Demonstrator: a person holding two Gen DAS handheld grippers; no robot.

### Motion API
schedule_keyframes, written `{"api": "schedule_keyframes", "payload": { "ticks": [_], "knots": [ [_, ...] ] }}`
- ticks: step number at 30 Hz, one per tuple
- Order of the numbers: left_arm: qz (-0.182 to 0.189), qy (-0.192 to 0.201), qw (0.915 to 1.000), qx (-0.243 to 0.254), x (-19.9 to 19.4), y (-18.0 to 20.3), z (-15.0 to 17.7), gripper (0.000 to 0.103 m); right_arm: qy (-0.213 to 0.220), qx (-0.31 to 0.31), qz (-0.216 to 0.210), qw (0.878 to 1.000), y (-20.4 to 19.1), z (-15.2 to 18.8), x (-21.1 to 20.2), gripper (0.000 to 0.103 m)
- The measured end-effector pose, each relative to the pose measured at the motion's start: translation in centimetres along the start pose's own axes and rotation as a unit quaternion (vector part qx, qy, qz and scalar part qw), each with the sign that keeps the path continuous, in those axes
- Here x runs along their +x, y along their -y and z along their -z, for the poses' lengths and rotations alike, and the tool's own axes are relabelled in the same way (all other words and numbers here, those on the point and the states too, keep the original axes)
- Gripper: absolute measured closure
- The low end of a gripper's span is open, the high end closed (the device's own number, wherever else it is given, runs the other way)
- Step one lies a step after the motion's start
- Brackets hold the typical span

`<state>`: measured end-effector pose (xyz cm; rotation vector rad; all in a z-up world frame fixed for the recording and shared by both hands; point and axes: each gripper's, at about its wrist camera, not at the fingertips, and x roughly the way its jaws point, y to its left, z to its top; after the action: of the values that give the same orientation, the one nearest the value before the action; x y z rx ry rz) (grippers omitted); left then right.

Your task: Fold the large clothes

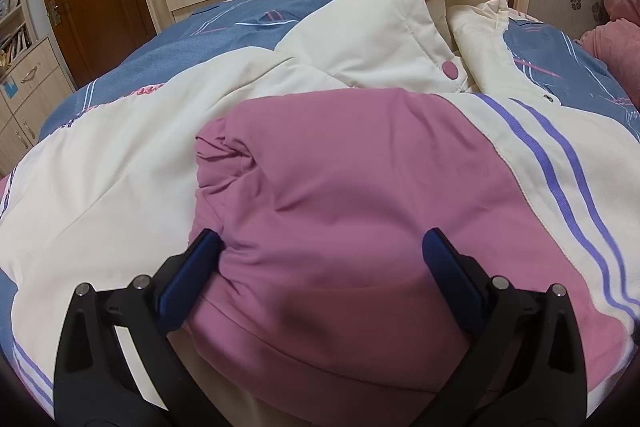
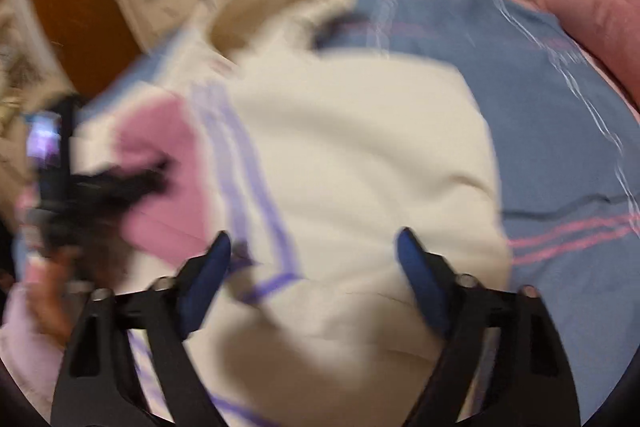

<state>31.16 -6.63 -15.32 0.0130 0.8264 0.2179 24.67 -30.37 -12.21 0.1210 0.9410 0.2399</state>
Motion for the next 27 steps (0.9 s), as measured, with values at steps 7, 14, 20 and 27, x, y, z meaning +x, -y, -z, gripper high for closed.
{"api": "schedule_keyframes", "payload": {
  "ticks": [7,14,20,27],
  "knots": [
    [0.029,0.044,0.9986,0.004,-4.3,1.3,-0.9,0.002,0.006,0.012,0.033,0.999,1.5,0.1,-0.3,0.018],
    [0.101,-0.046,0.9916,0.065,-0.9,7.0,-1.7,0.002,0.008,-0.009,0.049,0.999,0.4,0.3,0.3,0.011],
    [0.115,-0.053,0.99,0.061,0.6,6.6,-1.4,0.002,0.004,-0.017,0.056,0.998,0.2,0.0,1.0,0.006],
    [0.126,-0.028,0.9916,-0.003,-5.6,-5.5,-1.6,0.002,0.01,-0.037,0.066,0.997,-0.3,0.4,1.2,0.004]
  ]
}}
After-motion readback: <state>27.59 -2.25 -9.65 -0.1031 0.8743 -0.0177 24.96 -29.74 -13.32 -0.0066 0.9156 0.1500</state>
